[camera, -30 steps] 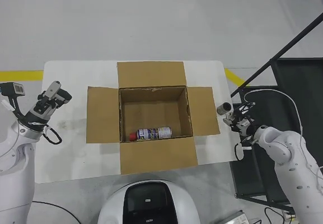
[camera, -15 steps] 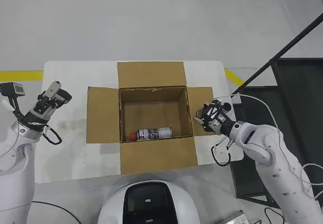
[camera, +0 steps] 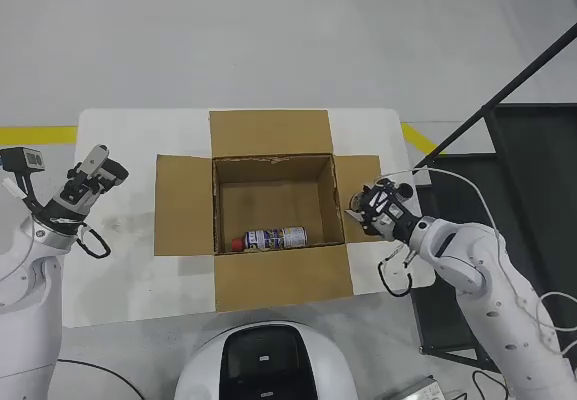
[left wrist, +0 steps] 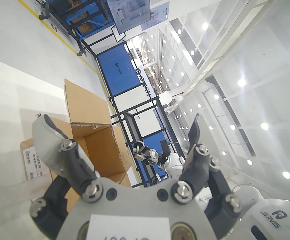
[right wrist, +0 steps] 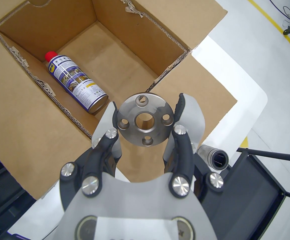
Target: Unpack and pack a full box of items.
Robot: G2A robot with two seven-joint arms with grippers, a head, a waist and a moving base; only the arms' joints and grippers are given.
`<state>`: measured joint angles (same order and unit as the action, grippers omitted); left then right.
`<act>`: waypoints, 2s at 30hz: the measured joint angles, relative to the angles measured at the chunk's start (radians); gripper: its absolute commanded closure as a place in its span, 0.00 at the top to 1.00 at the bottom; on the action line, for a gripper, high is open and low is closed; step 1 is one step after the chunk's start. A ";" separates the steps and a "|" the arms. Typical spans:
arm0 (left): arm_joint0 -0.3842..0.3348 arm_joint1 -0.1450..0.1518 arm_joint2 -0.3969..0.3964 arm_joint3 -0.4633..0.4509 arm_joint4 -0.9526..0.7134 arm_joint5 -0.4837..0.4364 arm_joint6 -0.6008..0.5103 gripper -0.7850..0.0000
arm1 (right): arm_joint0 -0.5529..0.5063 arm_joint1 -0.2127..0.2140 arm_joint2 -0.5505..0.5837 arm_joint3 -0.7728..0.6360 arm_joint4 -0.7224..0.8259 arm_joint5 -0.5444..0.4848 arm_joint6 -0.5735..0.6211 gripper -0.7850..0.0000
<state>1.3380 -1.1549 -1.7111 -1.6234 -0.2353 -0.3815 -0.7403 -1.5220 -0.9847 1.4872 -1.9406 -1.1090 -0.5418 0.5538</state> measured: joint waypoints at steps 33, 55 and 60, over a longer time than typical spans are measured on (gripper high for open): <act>0.000 0.000 0.000 0.000 0.000 0.000 0.000 1.00 | 0.805 -0.237 -0.819 0.710 0.015 0.075 0.229 0.00; 0.000 0.000 0.000 0.000 0.000 0.000 0.000 1.00 | 0.926 -0.355 -0.938 1.031 0.019 0.041 0.167 1.00; 0.000 0.000 0.000 0.000 0.000 0.000 0.000 1.00 | 0.920 -0.354 -0.927 1.026 0.005 0.023 0.142 1.00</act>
<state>1.3380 -1.1549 -1.7111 -1.6234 -0.2353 -0.3815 -0.7403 -0.6021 -1.3389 0.5600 -0.9143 -1.1041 -0.5190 0.6962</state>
